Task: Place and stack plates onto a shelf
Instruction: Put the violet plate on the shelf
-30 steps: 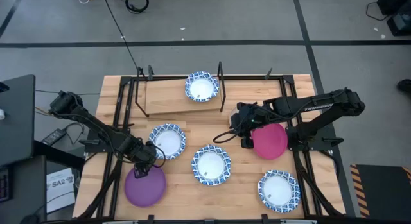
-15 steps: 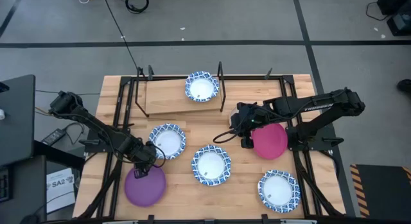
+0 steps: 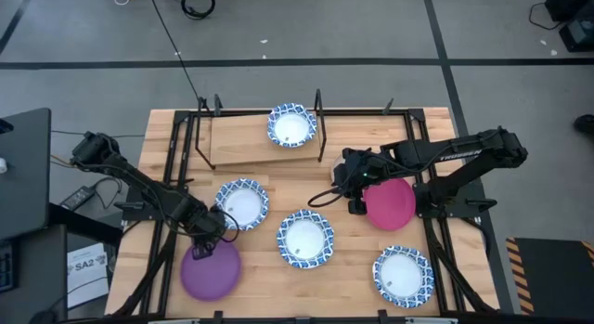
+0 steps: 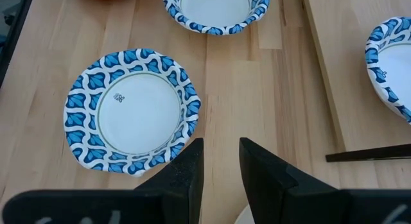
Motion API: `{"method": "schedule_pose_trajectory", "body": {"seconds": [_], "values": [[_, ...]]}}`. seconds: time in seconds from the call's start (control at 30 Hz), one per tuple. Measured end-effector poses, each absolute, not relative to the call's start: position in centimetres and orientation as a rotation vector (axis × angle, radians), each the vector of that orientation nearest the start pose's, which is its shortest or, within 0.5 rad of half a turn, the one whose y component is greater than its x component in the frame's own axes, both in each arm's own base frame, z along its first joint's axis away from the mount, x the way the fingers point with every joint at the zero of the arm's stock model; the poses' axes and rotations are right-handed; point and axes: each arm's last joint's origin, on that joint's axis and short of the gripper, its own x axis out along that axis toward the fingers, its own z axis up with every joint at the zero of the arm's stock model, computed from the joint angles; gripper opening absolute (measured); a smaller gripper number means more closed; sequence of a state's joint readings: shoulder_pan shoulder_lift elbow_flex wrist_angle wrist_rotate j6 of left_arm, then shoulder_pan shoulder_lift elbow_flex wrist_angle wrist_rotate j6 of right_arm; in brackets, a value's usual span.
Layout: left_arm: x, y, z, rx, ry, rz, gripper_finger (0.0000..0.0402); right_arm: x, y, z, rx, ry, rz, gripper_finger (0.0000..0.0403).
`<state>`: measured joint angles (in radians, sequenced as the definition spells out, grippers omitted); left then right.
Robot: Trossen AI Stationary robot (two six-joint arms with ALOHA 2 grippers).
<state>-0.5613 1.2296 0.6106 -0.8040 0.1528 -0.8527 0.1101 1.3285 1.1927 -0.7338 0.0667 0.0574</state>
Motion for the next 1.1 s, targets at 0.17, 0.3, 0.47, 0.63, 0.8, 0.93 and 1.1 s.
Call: {"method": "schedule_pose_trajectory", "body": {"seconds": [0.17,0.3,0.47,0.63,0.8,0.93,1.1], "values": [[15.3,-10.2,16.9,-0.400,1.542,0.016,0.0013,26.8,2.8,31.2,-0.023,0.867,0.016,0.0105],[16.0,-10.5,18.0,-0.362,1.483,-0.016,0.0014,26.8,2.8,31.2,-0.023,0.867,0.016,0.0105],[16.7,-10.8,19.1,-0.278,1.413,-0.064,0.0014,26.8,2.8,31.2,-0.023,0.867,0.016,0.0105],[17.1,-10.9,19.9,-0.223,1.360,-0.082,0.0014,26.8,2.8,31.2,-0.023,0.867,0.016,0.0105],[17.8,-10.9,20.9,-0.244,1.324,-0.082,0.0014,26.8,2.8,31.2,-0.024,0.867,0.015,0.0105],[18.7,-10.9,22.4,-0.253,1.271,-0.109,0.0014,26.8,2.8,31.2,-0.024,0.867,0.015,0.0105],[20.4,-10.1,25.4,-0.241,1.166,-0.146,0.0015,26.8,2.8,31.2,-0.024,0.867,0.014,0.0105]]}}
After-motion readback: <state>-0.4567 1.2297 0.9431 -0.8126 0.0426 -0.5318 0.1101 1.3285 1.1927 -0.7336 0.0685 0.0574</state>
